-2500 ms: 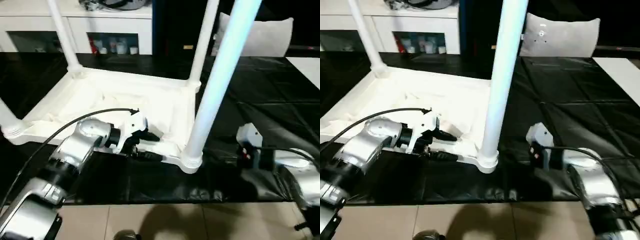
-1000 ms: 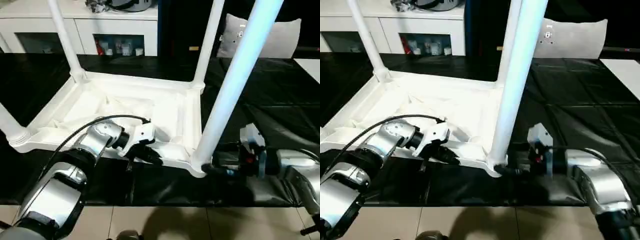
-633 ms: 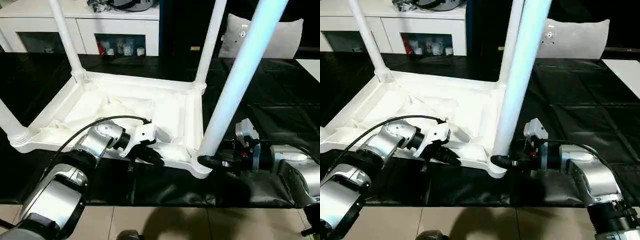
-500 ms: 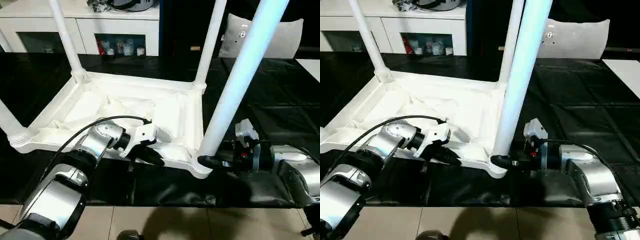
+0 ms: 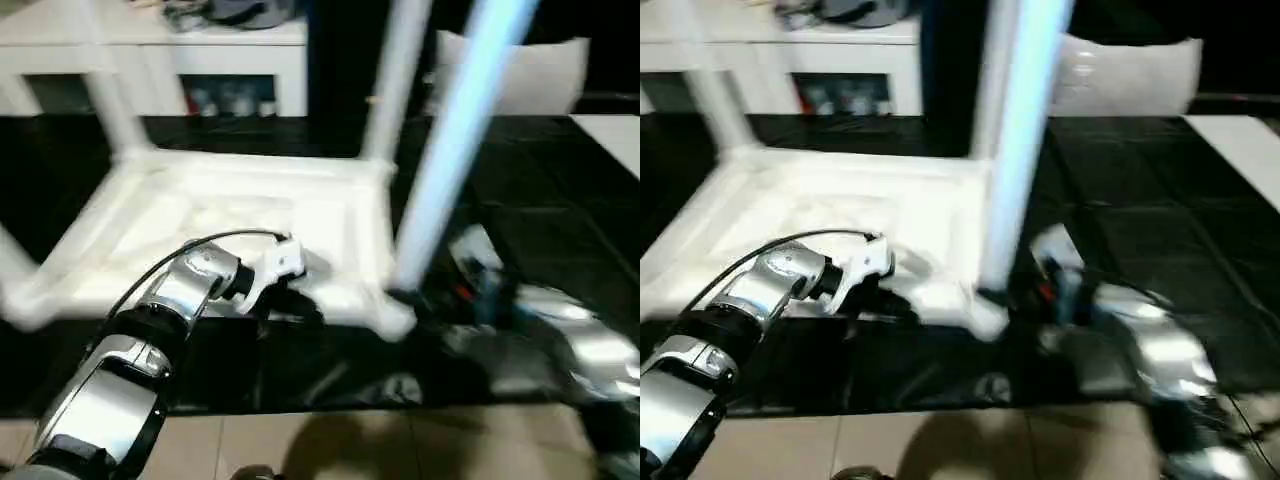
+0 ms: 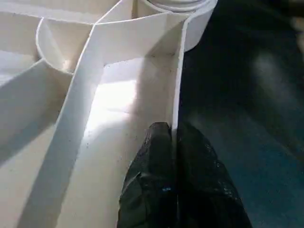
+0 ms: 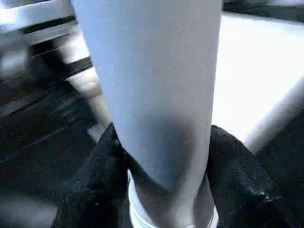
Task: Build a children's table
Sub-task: Rotate leg to tighten
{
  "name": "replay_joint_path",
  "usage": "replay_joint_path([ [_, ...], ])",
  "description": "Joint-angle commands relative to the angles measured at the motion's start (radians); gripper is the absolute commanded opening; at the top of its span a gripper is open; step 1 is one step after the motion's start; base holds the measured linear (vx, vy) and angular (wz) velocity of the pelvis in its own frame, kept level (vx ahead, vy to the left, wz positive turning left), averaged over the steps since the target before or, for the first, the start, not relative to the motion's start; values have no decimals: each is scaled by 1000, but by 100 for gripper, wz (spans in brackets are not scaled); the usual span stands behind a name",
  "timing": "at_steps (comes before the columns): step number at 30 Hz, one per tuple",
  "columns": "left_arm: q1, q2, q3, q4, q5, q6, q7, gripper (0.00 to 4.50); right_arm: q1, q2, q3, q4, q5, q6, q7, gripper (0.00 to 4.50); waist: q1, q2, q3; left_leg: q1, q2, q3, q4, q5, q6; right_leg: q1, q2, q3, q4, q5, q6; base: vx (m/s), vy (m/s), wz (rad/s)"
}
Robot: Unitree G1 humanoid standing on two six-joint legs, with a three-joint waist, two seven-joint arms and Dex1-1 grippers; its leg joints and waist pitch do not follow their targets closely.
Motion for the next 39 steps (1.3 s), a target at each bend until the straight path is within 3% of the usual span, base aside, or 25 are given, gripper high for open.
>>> replay_joint_path([
  [1, 8, -48, 21, -50, -28, 43, 61, 0, -18, 35, 28, 50, -39, 35, -96, 199, 5, -9, -64, 11, 92, -48, -67, -152, 24, 47, -147, 75, -109, -449, -6, 0, 0, 0],
  [2, 8, -67, 29, -59, -26, 59, 102, 0, -30, 55, 22, 66, -49, 39, -141, 199, 3, -17, -63, 12, 92, -45, -67, -150, 33, 45, -144, 76, -110, -448, -4, 0, 0, 0],
  [5, 7, -132, 57, -79, -25, 101, 229, 0, -68, 122, -10, 121, -63, 53, -279, 197, 4, -12, -66, 12, 91, -45, -66, -127, 38, 44, -144, 78, -107, -429, -7, 0, 0, 0],
  [9, 10, -218, 72, -106, -5, 105, 386, 0, -98, 188, -35, 185, -88, -13, -379, 197, 5, -13, -69, 9, 97, -46, -68, -110, 48, 46, -148, 82, -98, -379, -12, 0, 0, 0],
  [11, 26, -216, 42, -130, 31, 81, 400, 0, -88, 193, -40, 170, -78, -33, -358, 266, 8, -10, -71, 6, 101, -48, -68, -104, 57, 48, -150, 85, -92, -346, -16, 0, 0, 0],
  [17, 54, -174, 9, -162, 66, 69, 379, 0, -53, 151, -55, 117, -45, -66, -258, 310, 10, -8, -72, 4, 101, -46, -69, -112, 75, 48, -147, 89, -86, -305, -24, 0, 0, 0],
  [20, 80, -130, -2, -185, 57, 2, 290, 0, -19, 83, -59, 79, -10, -71, -134, 344, 11, -7, -71, 2, 99, -46, -69, -109, 80, 50, -146, 89, -87, -301, -21, 0, 0, 0],
  [26, 111, -55, -14, -222, 30, -31, 148, 0, 41, -67, -45, 3, 13, -96, 80, 384, 21, -6, -70, 5, 95, -43, -67, -131, 89, 48, -139, 83, -95, -352, 5, 0, 0, 0],
  [33, 128, 33, -58, -245, 29, -106, -31, 0, 50, -190, -37, -11, 36, -168, 298, 384, 30, -11, -69, 3, 95, -41, -65, -127, 100, 45, -137, 80, -96, -371, 9, 0, 0, 0],
  [36, 126, 49, -62, -245, 23, -126, -73, 0, 53, -217, -15, -23, 58, -152, 382, 370, 35, -9, -69, 4, 98, -41, -65, -121, 104, 42, -136, 81, -93, -362, 1, 0, 0, 0],
  [37, 123, 59, -68, -243, 20, -138, -99, 0, 56, -234, 2, -33, 76, -136, 437, 360, 39, -13, -70, 3, 98, -40, -64, -123, 109, 44, -136, 80, -93, -361, -1, 0, 0, 0],
  [39, 118, 72, -82, -240, 21, -166, -138, 0, 54, -253, 30, -38, 90, -119, 506, 349, 44, -10, -70, 3, 104, -43, -65, -120, 112, 43, -137, 81, -89, -349, -6, 0, 0, 0],
])
